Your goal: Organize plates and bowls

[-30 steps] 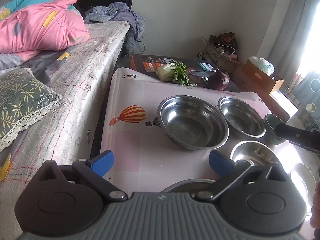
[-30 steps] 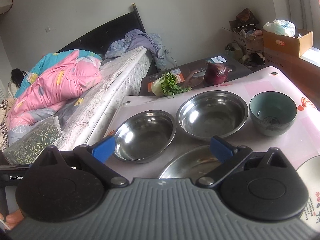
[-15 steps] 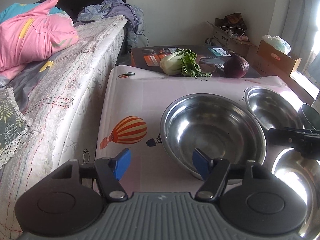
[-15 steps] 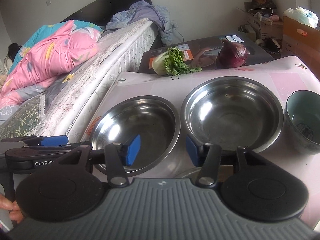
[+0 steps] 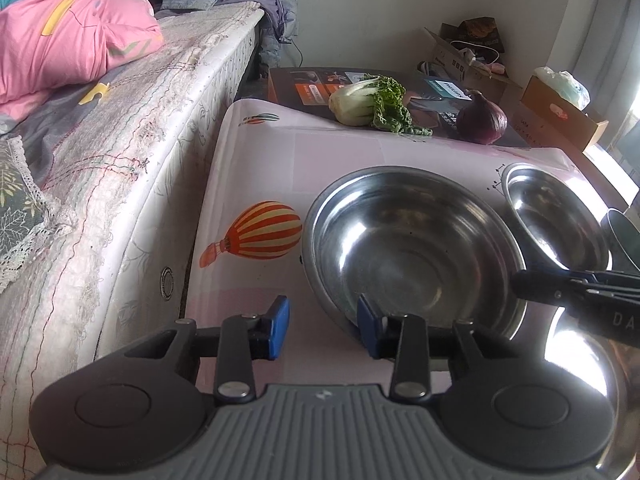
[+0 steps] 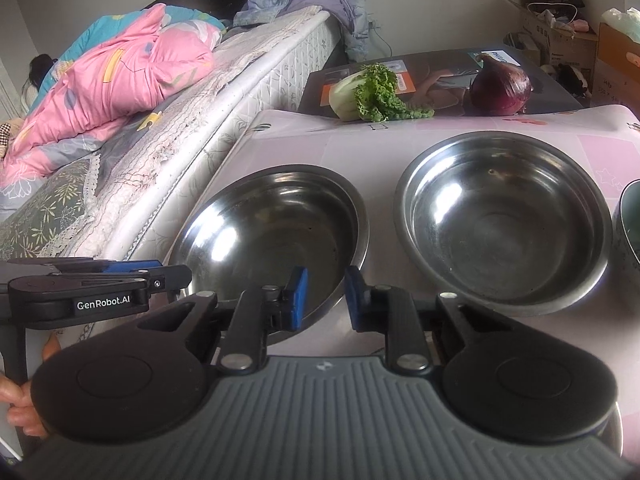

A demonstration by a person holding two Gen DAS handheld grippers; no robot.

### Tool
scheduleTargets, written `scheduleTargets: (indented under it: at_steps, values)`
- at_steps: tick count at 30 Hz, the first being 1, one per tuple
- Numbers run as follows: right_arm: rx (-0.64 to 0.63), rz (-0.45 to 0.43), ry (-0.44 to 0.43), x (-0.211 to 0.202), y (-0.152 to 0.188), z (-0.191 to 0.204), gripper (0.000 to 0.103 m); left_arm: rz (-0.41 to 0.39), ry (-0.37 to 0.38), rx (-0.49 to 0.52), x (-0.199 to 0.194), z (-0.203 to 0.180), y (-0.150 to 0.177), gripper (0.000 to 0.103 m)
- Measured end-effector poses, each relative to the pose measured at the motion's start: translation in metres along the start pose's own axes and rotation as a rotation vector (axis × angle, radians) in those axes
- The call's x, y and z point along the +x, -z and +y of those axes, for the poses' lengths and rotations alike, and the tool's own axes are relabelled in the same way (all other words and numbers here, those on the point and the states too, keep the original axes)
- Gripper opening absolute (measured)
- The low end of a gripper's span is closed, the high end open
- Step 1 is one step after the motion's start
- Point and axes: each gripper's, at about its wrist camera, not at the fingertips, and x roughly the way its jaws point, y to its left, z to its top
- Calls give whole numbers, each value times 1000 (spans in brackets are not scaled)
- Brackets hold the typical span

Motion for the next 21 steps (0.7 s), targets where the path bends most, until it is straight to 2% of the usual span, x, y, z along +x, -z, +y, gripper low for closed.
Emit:
scheduleTargets:
  at_steps: [4, 8, 11, 13, 15, 18, 20, 21]
  values:
    - [-12, 49, -52, 2, 9, 11, 19, 33, -15, -20, -4, 11, 13, 38]
    - [-57, 19, -29, -9, 7, 21, 21, 29, -17, -27, -10, 18, 17, 37]
    - [-42, -1, -24, -15, -4, 16, 22, 25, -2, -46, -11, 20, 13, 46]
    - [-32, -5, -30, -15, -10, 13, 25, 18, -4, -62, -11, 20, 9, 56]
    - [-32, -2, -39, -8, -18, 13, 28, 19, -11, -69, -8, 20, 5, 59]
    - [-41, 23, -42, 8, -24, 17, 30, 36, -32, -80, 1, 21, -1, 58]
    - [-58, 43, -39, 18, -26, 22, 29, 36, -48, -79, 4, 22, -1, 54]
    - [-66, 47, -40, 21, -26, 23, 29, 38, -48, -79, 4, 22, -1, 48]
